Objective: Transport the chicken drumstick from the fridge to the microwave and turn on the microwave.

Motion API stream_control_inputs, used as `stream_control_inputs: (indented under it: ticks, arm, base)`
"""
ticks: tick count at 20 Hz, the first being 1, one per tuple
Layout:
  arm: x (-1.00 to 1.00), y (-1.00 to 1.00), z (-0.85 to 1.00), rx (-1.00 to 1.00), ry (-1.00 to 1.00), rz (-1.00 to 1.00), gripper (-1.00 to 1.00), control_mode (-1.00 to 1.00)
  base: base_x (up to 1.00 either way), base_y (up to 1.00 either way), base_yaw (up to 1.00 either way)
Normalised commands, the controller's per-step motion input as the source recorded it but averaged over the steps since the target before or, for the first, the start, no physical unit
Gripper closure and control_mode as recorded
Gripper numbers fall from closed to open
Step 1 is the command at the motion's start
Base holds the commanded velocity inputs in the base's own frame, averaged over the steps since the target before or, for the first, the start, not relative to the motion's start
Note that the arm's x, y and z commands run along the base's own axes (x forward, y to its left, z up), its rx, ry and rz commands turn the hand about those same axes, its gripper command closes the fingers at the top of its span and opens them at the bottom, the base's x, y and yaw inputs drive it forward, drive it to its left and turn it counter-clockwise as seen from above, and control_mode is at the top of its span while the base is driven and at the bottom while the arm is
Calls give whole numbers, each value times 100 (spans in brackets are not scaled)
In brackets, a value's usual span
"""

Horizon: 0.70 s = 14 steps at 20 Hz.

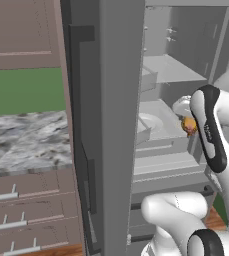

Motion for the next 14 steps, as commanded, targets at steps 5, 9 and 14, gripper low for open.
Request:
stream_control_inputs:
  ticks: [5, 9, 14]
  arm:
    - [-46, 4, 9, -5, 2, 5, 100, -100]
    - [-50, 0, 5, -5, 0, 7, 100, -100]
    - [-48, 0, 8, -2, 0, 8, 100, -100]
  base:
    - [0, 0, 0]
    - [0, 0, 0]
    - [0, 0, 0]
